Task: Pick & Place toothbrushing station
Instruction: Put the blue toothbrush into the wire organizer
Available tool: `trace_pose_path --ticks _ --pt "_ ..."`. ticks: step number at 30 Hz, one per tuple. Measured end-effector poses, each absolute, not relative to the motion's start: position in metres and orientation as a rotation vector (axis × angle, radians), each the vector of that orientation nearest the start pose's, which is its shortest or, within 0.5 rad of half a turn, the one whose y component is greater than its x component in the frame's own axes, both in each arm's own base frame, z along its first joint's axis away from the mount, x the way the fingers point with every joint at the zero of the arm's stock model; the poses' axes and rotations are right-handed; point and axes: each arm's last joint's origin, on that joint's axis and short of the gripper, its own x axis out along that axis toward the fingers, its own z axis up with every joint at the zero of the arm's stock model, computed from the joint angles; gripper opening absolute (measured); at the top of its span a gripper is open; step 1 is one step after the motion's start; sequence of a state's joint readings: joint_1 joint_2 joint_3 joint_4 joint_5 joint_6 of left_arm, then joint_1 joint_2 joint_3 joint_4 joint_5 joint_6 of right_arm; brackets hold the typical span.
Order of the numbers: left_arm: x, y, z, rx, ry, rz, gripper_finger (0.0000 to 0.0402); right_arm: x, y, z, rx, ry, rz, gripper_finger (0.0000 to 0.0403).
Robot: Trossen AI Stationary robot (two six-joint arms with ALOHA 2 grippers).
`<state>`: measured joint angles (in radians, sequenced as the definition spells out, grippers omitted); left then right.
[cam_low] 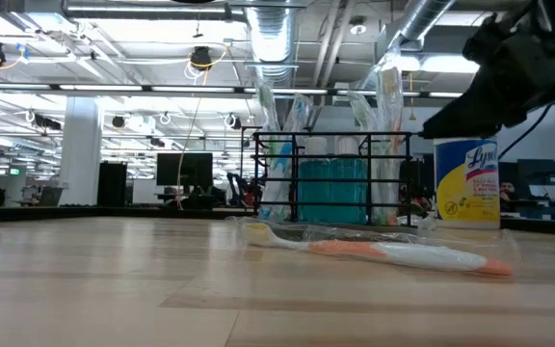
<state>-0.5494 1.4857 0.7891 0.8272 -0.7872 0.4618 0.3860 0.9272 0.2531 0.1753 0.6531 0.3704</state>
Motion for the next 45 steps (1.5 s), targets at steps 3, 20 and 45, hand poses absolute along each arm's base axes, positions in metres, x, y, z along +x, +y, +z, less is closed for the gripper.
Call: trace_pose_path --ticks 3,20,45 --pt "0.276 -0.145 0.267 0.378 -0.046 0.256 0.0092 0.164 0.04 0.161 0.206 0.405 -0.409 0.0156" --pt "0.276 -0.145 0.267 0.378 -0.047 0.256 0.0092 0.158 0.002 0.144 0.586 0.506 -0.679 0.0156" --pt "0.276 -0.145 0.267 0.376 -0.048 0.256 0.0092 0.167 -0.034 0.112 0.811 0.604 -0.896 0.018"
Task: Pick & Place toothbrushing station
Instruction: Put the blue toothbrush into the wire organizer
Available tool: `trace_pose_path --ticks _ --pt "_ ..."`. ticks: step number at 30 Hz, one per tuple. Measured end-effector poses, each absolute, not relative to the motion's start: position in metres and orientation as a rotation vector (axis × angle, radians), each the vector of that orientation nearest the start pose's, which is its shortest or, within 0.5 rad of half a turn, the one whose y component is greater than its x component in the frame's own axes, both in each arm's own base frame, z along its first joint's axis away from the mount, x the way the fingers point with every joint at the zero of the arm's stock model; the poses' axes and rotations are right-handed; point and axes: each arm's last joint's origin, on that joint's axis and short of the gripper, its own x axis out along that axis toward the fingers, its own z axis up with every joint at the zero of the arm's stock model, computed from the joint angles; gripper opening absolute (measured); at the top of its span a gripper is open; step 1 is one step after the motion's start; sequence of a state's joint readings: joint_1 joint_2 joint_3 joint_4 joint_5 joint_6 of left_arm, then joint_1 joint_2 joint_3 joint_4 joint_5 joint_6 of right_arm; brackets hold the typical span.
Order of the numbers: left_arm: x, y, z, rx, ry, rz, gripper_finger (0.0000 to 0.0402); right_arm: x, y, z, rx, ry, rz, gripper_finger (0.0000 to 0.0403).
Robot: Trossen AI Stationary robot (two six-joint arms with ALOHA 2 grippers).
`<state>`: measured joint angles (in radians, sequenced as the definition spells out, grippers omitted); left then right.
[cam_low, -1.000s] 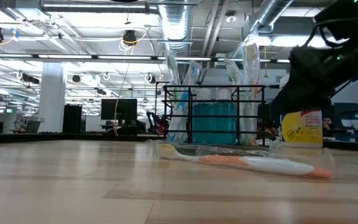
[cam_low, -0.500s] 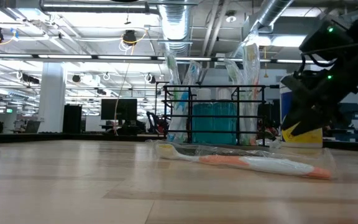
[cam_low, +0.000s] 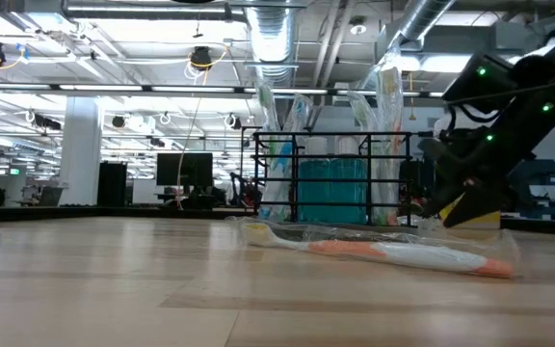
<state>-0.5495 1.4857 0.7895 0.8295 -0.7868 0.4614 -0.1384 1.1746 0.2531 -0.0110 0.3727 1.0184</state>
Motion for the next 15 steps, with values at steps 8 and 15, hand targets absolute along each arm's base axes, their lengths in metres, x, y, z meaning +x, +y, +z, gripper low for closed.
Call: trace_pose_path --ticks 8,15 --pt "0.276 -0.145 0.267 0.35 -0.052 0.255 0.0092 0.178 -0.039 0.106 0.816 0.564 -0.883 0.0181" --pt "0.276 -0.145 0.267 0.35 -0.052 0.255 0.0092 0.183 -0.046 0.1 0.831 0.543 -0.89 0.017"
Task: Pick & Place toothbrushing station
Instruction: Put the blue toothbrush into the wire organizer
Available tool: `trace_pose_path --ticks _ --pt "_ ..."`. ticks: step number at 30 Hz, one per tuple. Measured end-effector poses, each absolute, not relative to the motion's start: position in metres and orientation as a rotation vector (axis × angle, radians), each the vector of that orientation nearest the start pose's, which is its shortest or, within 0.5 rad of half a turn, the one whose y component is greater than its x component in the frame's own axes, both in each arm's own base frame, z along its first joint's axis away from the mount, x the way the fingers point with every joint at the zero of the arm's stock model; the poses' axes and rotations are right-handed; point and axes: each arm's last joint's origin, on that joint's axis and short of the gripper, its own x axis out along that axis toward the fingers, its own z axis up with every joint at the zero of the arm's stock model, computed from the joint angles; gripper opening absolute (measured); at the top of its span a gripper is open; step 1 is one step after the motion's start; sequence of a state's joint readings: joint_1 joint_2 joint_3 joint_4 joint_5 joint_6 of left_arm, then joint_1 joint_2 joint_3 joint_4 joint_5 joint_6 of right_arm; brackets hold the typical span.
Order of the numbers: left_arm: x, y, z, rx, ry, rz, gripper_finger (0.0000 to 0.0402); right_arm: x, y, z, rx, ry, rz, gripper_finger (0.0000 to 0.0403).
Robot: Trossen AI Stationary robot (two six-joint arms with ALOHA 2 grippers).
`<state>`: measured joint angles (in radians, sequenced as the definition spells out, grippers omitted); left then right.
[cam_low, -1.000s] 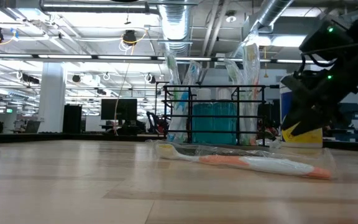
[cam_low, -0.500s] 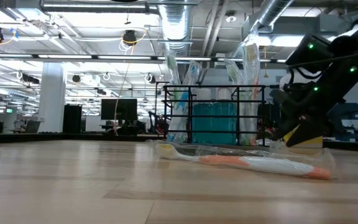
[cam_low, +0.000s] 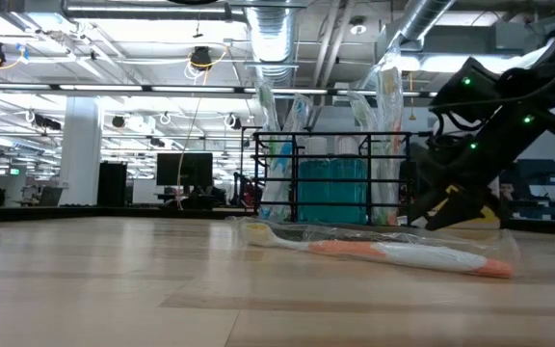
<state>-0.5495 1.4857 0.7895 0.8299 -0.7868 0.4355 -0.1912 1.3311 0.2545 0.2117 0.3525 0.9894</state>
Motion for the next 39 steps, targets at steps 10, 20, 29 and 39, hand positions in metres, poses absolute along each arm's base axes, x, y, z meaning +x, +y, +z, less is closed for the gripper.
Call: trace_pose_path --ticks 10,20,29,39 --pt "0.276 -0.145 0.267 0.35 -0.054 0.249 0.0092 0.19 -0.051 0.091 0.836 0.514 -0.888 0.0103" --pt "0.276 -0.145 0.267 0.348 -0.054 0.248 0.0092 0.19 -0.051 0.091 0.747 0.563 -0.845 0.0004" --pt "0.276 -0.145 0.267 0.343 -0.055 0.248 0.0092 0.189 -0.046 0.107 0.708 0.537 -0.748 0.0" --pt "0.276 -0.145 0.267 0.343 -0.055 0.248 0.0092 0.186 -0.042 0.126 0.659 0.471 -0.692 0.0"
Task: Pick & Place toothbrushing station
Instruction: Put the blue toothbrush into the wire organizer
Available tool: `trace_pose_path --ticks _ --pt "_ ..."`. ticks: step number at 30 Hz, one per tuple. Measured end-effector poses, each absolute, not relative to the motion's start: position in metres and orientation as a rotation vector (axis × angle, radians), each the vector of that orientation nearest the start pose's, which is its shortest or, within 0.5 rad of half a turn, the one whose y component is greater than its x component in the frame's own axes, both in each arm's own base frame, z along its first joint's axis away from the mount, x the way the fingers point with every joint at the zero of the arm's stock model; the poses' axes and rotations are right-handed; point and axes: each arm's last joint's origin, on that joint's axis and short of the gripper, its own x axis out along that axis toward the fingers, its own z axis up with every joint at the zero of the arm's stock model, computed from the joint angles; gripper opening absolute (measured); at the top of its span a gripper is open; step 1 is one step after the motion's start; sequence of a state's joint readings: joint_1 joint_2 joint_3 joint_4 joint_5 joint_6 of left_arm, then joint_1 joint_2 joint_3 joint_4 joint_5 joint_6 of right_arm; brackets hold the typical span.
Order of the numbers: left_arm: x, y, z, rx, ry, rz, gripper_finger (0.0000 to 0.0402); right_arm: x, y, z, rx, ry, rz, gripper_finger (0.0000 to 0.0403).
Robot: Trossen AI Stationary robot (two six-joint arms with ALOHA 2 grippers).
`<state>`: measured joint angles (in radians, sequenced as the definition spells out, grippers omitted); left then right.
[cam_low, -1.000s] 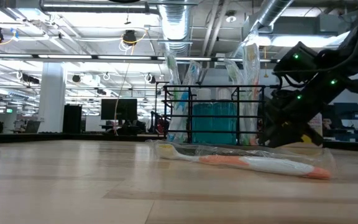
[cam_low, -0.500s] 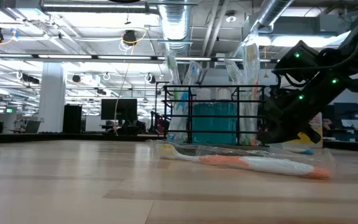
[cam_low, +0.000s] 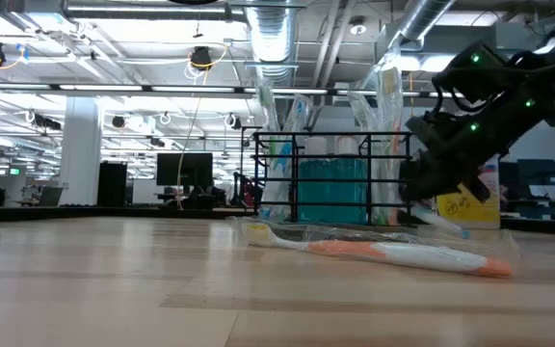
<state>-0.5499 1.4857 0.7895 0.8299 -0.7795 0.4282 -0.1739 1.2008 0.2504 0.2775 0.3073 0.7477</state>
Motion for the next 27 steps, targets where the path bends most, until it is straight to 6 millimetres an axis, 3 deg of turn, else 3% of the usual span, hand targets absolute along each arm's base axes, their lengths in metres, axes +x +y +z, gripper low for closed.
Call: trace_pose_path --ticks 27 --pt "0.276 -0.145 0.267 0.322 -0.057 0.247 0.0092 0.168 -0.02 0.191 0.542 0.135 -0.489 0.0"
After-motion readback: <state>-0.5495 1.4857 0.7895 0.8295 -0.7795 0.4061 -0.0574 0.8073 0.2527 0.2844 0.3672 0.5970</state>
